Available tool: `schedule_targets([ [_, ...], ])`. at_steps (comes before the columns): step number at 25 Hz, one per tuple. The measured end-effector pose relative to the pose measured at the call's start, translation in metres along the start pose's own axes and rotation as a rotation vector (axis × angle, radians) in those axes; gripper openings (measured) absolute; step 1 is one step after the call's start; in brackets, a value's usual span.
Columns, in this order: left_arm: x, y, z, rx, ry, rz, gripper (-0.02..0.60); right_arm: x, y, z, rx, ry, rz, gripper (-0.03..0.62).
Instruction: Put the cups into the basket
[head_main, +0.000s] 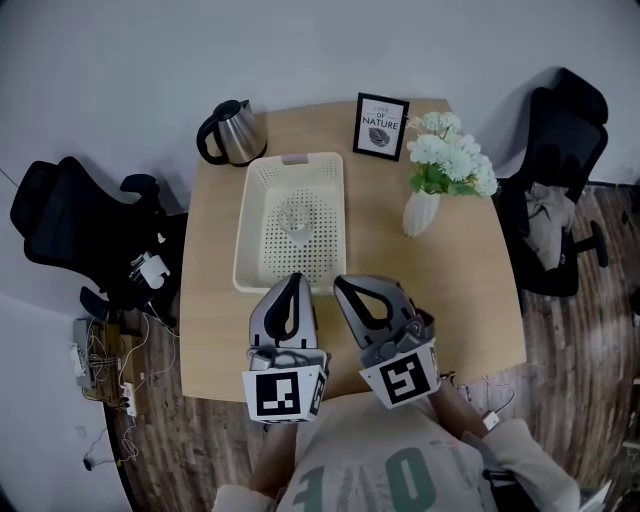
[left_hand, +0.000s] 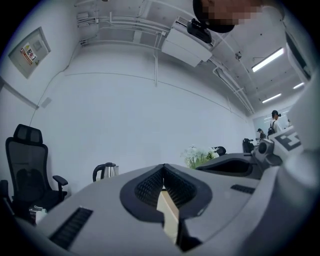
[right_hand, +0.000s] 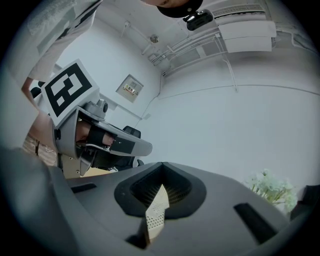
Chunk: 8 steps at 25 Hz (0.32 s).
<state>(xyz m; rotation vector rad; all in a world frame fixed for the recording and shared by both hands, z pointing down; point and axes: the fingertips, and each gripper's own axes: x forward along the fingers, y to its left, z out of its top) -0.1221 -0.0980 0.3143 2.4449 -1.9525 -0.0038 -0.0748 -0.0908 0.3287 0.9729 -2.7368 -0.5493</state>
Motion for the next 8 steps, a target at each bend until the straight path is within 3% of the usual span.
schedule_targets([
  [8, -0.0025, 0.0009, 0.0000, -0.006, -0.007, -0.010, 0.009, 0.0000, 0.0030, 0.0010, 0.007, -0.002, 0.001, -0.002],
])
